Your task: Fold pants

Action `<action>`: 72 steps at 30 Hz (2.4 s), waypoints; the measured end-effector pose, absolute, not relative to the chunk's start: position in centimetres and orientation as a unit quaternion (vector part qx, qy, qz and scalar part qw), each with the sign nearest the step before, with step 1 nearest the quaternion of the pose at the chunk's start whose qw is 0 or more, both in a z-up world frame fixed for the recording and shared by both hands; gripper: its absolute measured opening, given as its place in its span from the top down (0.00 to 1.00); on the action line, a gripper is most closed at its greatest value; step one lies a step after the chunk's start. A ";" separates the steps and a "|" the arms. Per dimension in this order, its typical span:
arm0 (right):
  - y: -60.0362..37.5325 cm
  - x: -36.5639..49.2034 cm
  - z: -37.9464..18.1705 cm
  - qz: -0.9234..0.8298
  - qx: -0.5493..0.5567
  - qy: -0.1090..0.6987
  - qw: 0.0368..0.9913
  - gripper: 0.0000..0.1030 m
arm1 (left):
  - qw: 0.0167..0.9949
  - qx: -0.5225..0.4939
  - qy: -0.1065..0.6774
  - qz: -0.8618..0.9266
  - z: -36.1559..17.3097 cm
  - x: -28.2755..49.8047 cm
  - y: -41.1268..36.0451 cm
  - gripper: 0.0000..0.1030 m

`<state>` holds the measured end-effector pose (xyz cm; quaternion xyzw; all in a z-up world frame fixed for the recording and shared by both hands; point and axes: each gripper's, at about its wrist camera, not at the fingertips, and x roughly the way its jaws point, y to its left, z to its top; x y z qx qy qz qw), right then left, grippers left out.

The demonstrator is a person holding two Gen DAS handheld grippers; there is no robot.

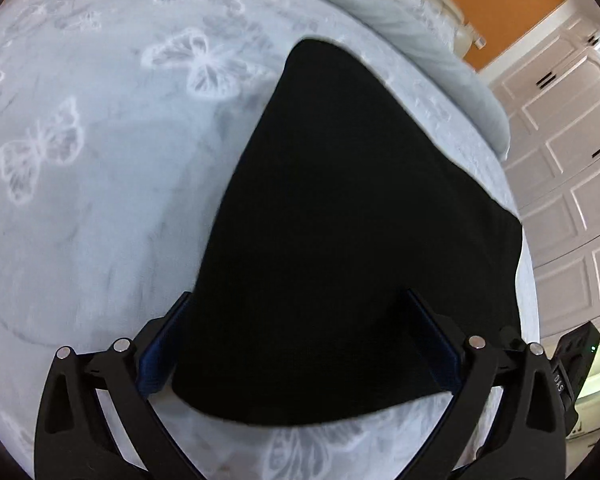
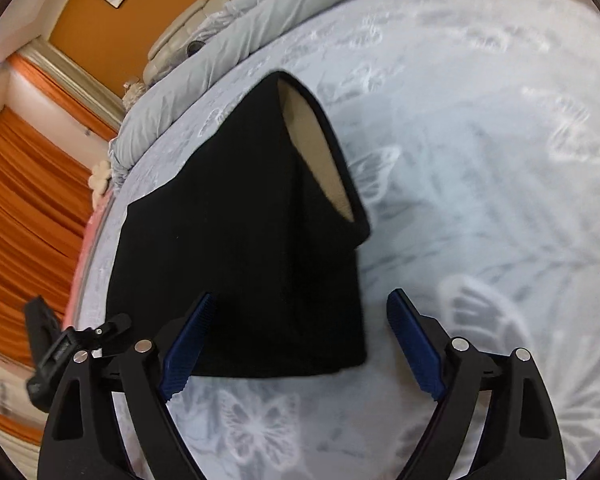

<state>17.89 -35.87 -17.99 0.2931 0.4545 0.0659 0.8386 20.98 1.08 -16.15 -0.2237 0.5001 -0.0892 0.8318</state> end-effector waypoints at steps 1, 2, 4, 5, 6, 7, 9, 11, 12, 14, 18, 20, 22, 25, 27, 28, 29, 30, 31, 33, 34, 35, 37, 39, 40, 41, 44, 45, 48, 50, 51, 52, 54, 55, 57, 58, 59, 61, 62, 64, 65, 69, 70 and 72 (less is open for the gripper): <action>-35.6 18.2 -18.0 0.071 0.291 0.448 0.842 0.12 | 0.835 -0.216 0.497 -0.097 -15.9 21.0 0.8 0.20; -35.3 18.4 -18.0 0.078 0.288 0.445 0.844 0.10 | 0.836 -0.207 0.495 -0.114 -15.7 21.1 0.2 0.29; -34.2 18.8 -18.0 0.107 0.274 0.446 0.846 0.42 | 0.843 -0.191 0.490 -0.116 -15.2 20.9 -0.2 0.55; -33.7 18.6 -17.5 0.117 0.267 0.442 0.848 0.51 | 0.849 -0.180 0.481 -0.122 -14.5 20.6 -0.3 0.61; -33.7 18.4 -17.0 0.123 0.270 0.438 0.848 0.65 | 0.852 -0.172 0.478 -0.129 -14.0 20.5 -0.4 0.66; -33.7 18.1 -16.2 0.129 0.279 0.432 0.848 0.69 | 0.854 -0.165 0.474 -0.137 -13.2 20.3 -0.3 0.69; -33.6 16.7 -14.0 0.148 0.300 0.417 0.845 0.70 | 0.854 -0.163 0.470 -0.153 -11.4 19.3 0.2 0.70; -32.4 14.2 -11.5 0.164 0.280 0.418 0.849 0.70 | 0.858 -0.149 0.464 -0.161 -9.4 17.1 0.8 0.70; -32.0 13.1 -10.9 0.168 0.271 0.421 0.849 0.70 | 0.860 -0.143 0.462 -0.163 -8.7 16.0 1.2 0.70; -31.2 9.9 -11.0 0.176 0.267 0.439 0.840 0.69 | 0.855 -0.136 0.471 -0.170 -8.0 12.5 2.5 0.69; -29.7 5.0 -16.6 0.127 0.229 0.511 0.819 0.46 | 0.836 -0.110 0.521 -0.133 -12.1 7.9 4.0 0.59; -30.5 2.9 -16.3 0.111 0.259 0.482 0.830 0.45 | 0.834 -0.120 0.527 -0.114 -13.5 6.7 4.6 0.54; -31.7 1.5 -14.4 0.042 0.260 0.469 0.843 0.23 | 0.851 -0.126 0.500 -0.098 -12.0 5.5 5.3 0.54; -32.0 1.2 -11.9 0.035 0.240 0.436 0.866 0.23 | 0.893 -0.066 0.441 -0.055 -8.1 4.3 4.7 0.51; -31.1 2.0 -10.6 0.040 0.212 0.429 0.877 0.23 | 0.911 -0.021 0.410 -0.031 -6.1 4.0 3.8 0.36; -30.4 2.9 -10.1 0.046 0.198 0.428 0.881 0.23 | 0.915 -0.009 0.403 -0.022 -5.5 4.0 3.6 0.33; -29.5 4.3 -9.8 0.050 0.174 0.429 0.885 0.23 | 0.919 0.004 0.393 -0.008 -5.0 4.0 3.2 0.33; -28.8 5.6 -10.0 0.043 0.151 0.435 0.887 0.23 | 0.920 0.012 0.391 -0.001 -4.8 4.1 2.8 0.33; -28.4 6.2 -10.4 0.035 0.136 0.440 0.887 0.23 | 0.921 0.020 0.390 0.005 -4.7 4.2 2.3 0.33; -27.3 8.8 -12.3 0.029 0.097 0.470 0.877 0.26 | 0.917 0.029 0.398 0.017 -4.5 4.9 1.8 0.30; -27.1 9.2 -13.3 0.032 0.087 0.485 0.869 0.32 | 0.916 0.033 0.400 0.019 -4.6 5.1 1.5 0.30; -26.9 9.8 -13.9 0.035 0.087 0.492 0.866 0.32 | 0.915 0.039 0.400 0.021 -4.7 4.9 1.3 0.30; -26.1 10.1 -13.7 0.035 0.083 0.488 0.868 0.37 | 0.913 0.060 0.403 0.035 -5.0 4.8 1.0 0.30; -26.6 9.9 -13.0 0.046 0.092 0.486 0.868 0.62 | 0.910 0.075 0.406 0.046 -5.6 4.9 1.6 0.30; -27.1 9.4 -11.8 0.058 0.116 0.485 0.865 0.73 | 0.908 0.079 0.409 0.048 -5.8 5.3 1.5 0.30; -27.5 8.9 -10.5 0.074 0.141 0.476 0.865 0.80 | 0.905 0.081 0.415 0.050 -6.1 5.6 1.5 0.30; -28.0 6.9 -6.8 0.108 0.174 0.441 0.874 0.92 | 0.898 0.085 0.429 0.049 -6.9 5.6 2.1 0.30; -28.1 6.6 -6.9 0.106 0.171 0.441 0.875 0.91 | 0.896 0.087 0.432 0.050 -7.2 5.6 2.1 0.30; -28.1 8.1 -12.3 0.051 0.109 0.504 0.855 0.74 | 0.890 0.086 0.445 0.052 -8.2 6.0 2.2 0.29; -29.4 7.6 -13.7 0.036 0.148 0.491 0.858 0.65 | 0.886 0.080 0.453 0.052 -8.6 6.2 2.4 0.29; -30.0 6.9 -13.1 0.033 0.169 0.478 0.861 0.63 | 0.885 0.081 0.455 0.053 -8.7 6.1 2.5 0.29; -30.2 6.2 -11.7 0.015 0.174 0.456 0.873 0.63 | 0.885 0.085 0.455 0.056 -8.8 6.1 2.5 0.29; -29.3 5.6 -9.1 -0.010 0.141 0.420 0.896 0.61 | 0.883 0.089 0.457 0.060 -9.1 6.2 2.8 0.26; -28.8 5.5 -8.1 -0.009 0.131 0.410 0.903 0.61 | 0.883 0.087 0.458 0.060 -9.1 6.3 2.9 0.25; -26.1 6.3 -5.6 0.033 0.112 0.395 0.911 0.61 | 0.882 0.083 0.459 0.060 -9.2 6.4 3.1 0.25; -25.0 6.7 -5.1 0.053 0.102 0.396 0.911 0.61 | 0.882 0.082 0.459 0.061 -9.2 6.5 3.3 0.25; -22.8 7.6 -4.6 0.089 0.087 0.400 0.908 0.62 | 0.883 0.079 0.459 0.062 -9.2 6.4 3.5 0.25; -19.1 9.7 -4.8 0.143 0.067 0.418 0.895 0.81 | 0.882 0.075 0.461 0.062 -9.2 6.3 3.9 0.24; -16.8 11.2 -5.5 0.166 0.057 0.434 0.883 0.90 | 0.882 0.073 0.461 0.064 -9.2 6.2 4.3 0.22; -13.2 13.5 -6.9 0.189 0.034 0.458 0.868 0.95 | 0.883 0.072 0.459 0.071 -9.0 5.9 5.1 0.17; -11.1 15.2 -8.2 0.199 0.024 0.475 0.857 0.95 | 0.883 0.073 0.458 0.073 -9.0 5.7 5.5 0.17; -4.9 20.1 -14.3 0.189 -0.013 0.540 0.820 0.94 | 0.882 0.068 0.459 0.081 -8.9 5.2 7.8 0.17; -4.2 20.3 -15.1 0.188 -0.018 0.538 0.822 0.94 | 0.882 0.066 0.460 0.084 -8.9 5.1 8.3 0.17; -2.6 21.6 -15.9 0.184 -0.020 0.538 0.822 0.95 | 0.882 0.055 0.460 0.088 -9.0 4.8 9.5 0.17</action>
